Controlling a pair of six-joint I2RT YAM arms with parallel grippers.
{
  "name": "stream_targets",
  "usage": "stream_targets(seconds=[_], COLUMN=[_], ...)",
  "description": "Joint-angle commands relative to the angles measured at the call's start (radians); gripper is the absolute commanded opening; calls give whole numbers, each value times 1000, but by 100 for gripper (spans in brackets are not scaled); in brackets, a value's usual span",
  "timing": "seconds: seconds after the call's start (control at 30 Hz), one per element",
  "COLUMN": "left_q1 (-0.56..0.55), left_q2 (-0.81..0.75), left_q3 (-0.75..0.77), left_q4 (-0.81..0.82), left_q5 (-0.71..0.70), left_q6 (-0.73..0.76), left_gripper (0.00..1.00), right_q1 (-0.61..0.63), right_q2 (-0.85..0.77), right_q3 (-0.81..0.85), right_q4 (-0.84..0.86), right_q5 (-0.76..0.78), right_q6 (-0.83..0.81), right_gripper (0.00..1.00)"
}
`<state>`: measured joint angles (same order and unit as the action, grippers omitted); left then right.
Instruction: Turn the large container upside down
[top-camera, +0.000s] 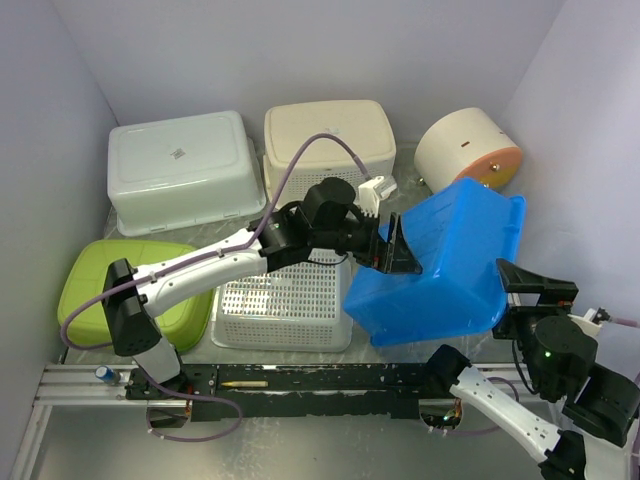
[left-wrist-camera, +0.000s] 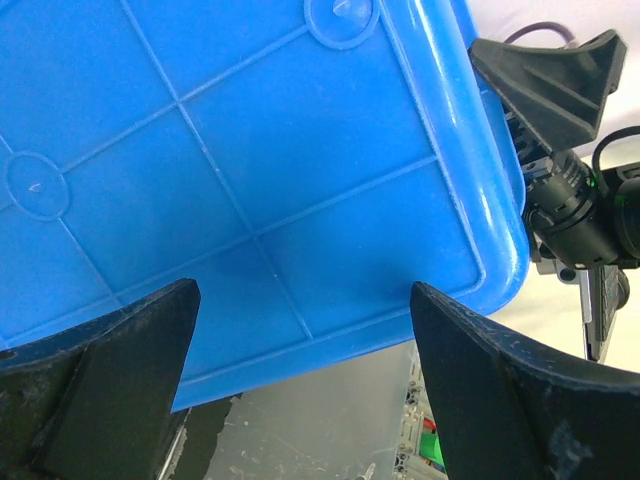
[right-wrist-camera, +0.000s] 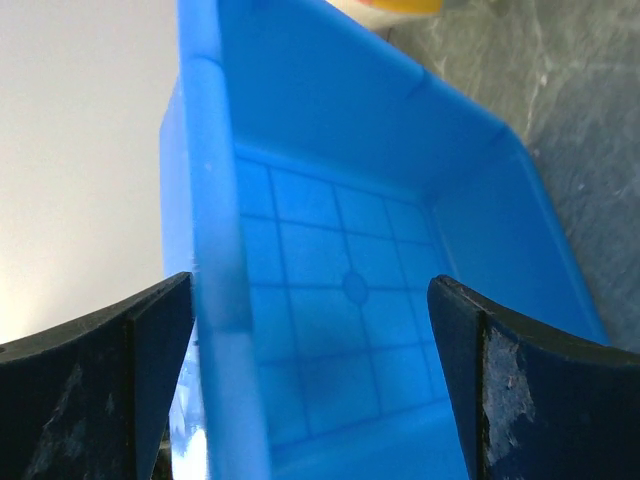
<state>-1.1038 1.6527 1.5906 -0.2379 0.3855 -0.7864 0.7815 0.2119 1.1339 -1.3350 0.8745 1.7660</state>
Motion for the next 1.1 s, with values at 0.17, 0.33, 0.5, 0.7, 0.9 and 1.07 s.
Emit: stream_targets(seconds=[0.17,0.33,0.5,0.7,0.9,1.07], left_q1=[-76,-81,-82,-90,-93,-97], left_q2=[97,116,128,143,149,170], left_q3=[56,71,78,81,79,83], left_q4=[53,54,59,59,63,76], left_q5=[65,63,70,72,76,91], left_q6=[-11,-15,-20,-23,-25,-32], left_gripper=[97,97,97,97,97,97], right_q1=[13,15,12,13,12,3], right_q2=[99,133,208,300,386,430], right_q3=[151,193,249,252,257,254], right_q4=[-46,-47,-47,-46,-47,-47], right_q5=[133,168,185,212,261,314], right_q6=[-223,-298,-410,-467,-597,-677], right_gripper=[100,100,100,100,100,100])
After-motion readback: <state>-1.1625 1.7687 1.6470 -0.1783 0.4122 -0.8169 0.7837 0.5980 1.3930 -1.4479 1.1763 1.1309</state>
